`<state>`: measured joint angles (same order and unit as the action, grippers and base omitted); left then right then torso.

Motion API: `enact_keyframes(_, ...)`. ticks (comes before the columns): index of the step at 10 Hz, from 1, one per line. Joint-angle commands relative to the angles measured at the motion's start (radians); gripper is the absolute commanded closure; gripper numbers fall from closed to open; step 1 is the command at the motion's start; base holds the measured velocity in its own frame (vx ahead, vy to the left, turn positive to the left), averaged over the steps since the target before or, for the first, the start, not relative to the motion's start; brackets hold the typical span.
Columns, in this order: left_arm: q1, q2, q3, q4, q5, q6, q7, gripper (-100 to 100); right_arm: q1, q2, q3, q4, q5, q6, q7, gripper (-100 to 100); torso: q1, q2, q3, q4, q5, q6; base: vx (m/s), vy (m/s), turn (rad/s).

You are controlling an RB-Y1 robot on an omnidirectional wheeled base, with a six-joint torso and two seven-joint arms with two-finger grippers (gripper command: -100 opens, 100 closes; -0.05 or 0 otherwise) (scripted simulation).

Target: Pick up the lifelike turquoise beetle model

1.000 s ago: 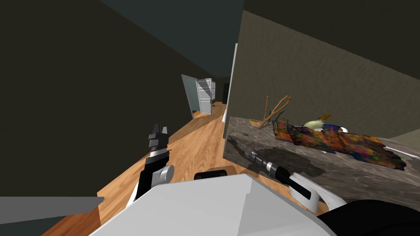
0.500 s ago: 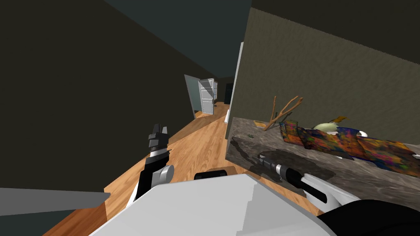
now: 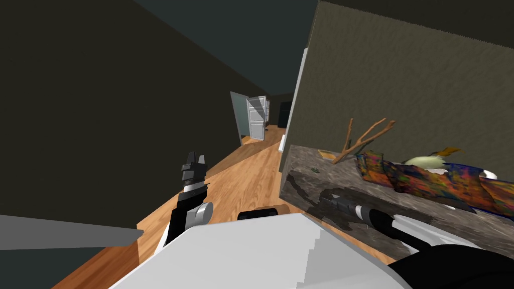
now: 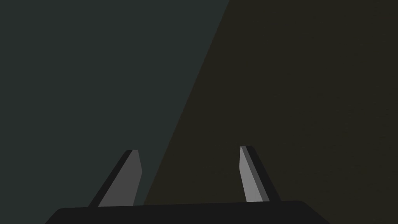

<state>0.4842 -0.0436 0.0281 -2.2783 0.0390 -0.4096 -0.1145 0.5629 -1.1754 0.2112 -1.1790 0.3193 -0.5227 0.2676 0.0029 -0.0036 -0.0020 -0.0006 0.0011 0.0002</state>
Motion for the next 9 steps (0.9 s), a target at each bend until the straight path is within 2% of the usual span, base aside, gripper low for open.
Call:
enact_keyframes(1, 0.0, 0.0, 0.0, 0.0, 0.0, 0.0, 0.0, 0, 0.006, -0.05, 0.013, 0.044, 0.018, -0.005, 0.004, -100, 0.0, 0.0, 0.0, 0.0, 0.0, 0.0, 0.057, 0.045, 0.076)
enact_keyframes(2, 0.0, 0.0, 0.0, 0.0, 0.0, 0.0, 0.0, 0, 0.006, -0.06, 0.013, 0.044, 0.018, -0.005, 0.004, -100, -0.001, 0.0, 0.0, 0.0, 0.0, 0.0, 0.046, 0.036, 0.054)
enact_keyframes(4, 0.0, 0.0, 0.0, 0.0, 0.0, 0.0, 0.0, 0, 0.011, -0.13, 0.033, 0.117, 0.05, -0.03, 0.014, -100, -0.001, 0.0, 0.0, 0.0, 0.0, 0.0, 0.074, 0.043, 0.132)
enact_keyframes(5, 0.0, 0.0, 0.0, 0.0, 0.0, 0.0, 0.0, 0, 0.011, -0.136, 0.033, 0.117, 0.05, -0.03, 0.014, -100, 0.0, -0.002, -0.001, 0.0, 0.0, -0.001, 0.077, 0.026, 0.058)
enact_keyframes(8, 0.0, 0.0, 0.0, 0.0, 0.0, 0.0, 0.0, 0, 0.017, -0.224, 0.064, 0.205, 0.093, -0.077, 0.027, -100, -0.002, -0.003, -0.002, -0.001, -0.001, -0.001, 0.107, 0.023, 0.139)
enact_keyframes(9, 0.0, 0.0, 0.0, 0.0, 0.0, 0.0, 0.0, 0, 0.017, -0.23, 0.064, 0.205, 0.093, -0.077, 0.027, -100, -0.002, -0.004, -0.003, -0.001, 0.0, -0.001, 0.091, 0.009, 0.042)
